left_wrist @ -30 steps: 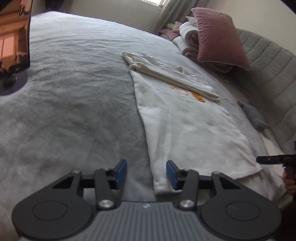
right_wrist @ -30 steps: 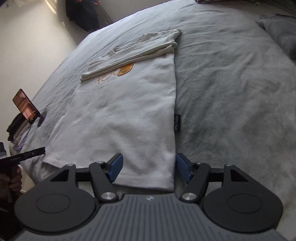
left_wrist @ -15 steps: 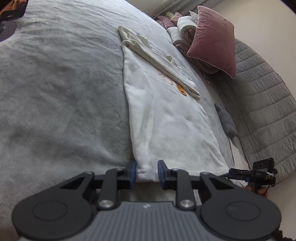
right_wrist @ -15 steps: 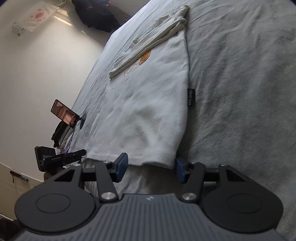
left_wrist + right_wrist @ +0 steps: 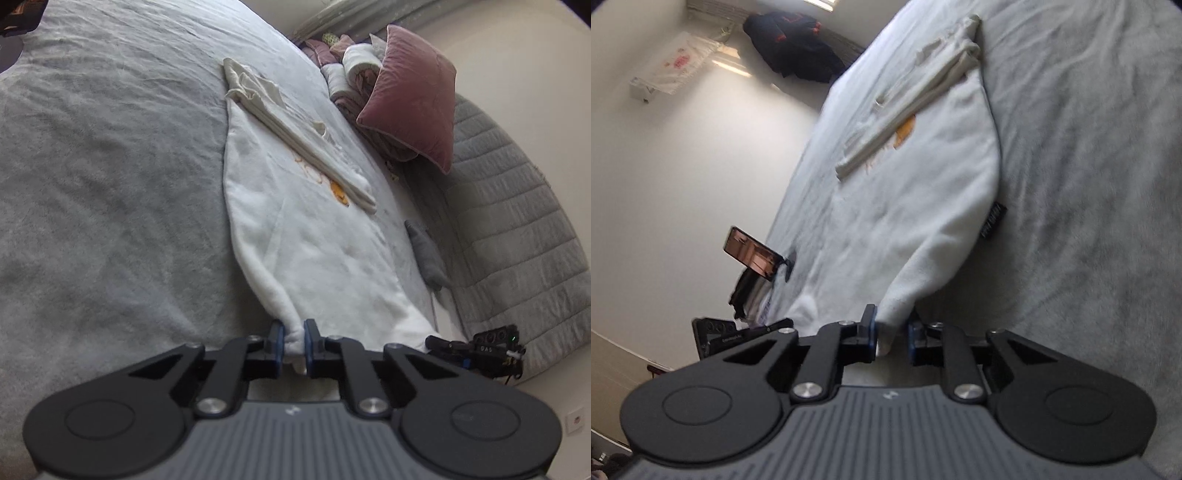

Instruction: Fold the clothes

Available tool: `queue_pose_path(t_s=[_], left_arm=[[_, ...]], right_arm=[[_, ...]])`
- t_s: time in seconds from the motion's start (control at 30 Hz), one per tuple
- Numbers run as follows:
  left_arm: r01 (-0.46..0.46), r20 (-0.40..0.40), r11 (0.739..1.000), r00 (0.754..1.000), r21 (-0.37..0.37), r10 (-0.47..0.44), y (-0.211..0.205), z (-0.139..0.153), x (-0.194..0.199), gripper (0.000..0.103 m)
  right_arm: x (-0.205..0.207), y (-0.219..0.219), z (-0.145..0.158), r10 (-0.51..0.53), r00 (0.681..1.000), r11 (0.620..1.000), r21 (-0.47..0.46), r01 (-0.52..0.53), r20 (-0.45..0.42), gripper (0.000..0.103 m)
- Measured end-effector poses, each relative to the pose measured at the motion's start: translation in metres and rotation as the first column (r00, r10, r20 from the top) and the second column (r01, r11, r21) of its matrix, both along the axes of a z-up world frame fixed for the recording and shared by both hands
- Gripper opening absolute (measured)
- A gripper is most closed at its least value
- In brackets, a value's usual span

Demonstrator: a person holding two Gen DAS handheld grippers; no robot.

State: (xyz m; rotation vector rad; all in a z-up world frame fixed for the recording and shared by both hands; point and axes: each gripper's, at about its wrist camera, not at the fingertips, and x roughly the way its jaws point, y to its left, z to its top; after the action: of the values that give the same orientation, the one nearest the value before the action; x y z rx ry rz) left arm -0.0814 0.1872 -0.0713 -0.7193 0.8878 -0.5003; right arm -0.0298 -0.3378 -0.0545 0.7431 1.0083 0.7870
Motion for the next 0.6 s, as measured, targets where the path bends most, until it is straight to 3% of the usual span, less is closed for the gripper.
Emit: queue_pose_path(t_s=[0.3,0.6], left_arm=[[-0.138,0.042,0.986,0.989,-0.091,0.142,0.004,0.005,0.023,0.011],[-0.302,-0.008,0.948,0.953,-0.104,0.303,0.003,-0.003,0.059,0.011]], right_arm=[[0.021,-0.009,0.007,-0.119,0.992,0.986,0.119,0.114,0.031,0.018],[0.049,0.000,0.000,-0.269,0.963,0.957,0.115,0.265,0.013,0.017]])
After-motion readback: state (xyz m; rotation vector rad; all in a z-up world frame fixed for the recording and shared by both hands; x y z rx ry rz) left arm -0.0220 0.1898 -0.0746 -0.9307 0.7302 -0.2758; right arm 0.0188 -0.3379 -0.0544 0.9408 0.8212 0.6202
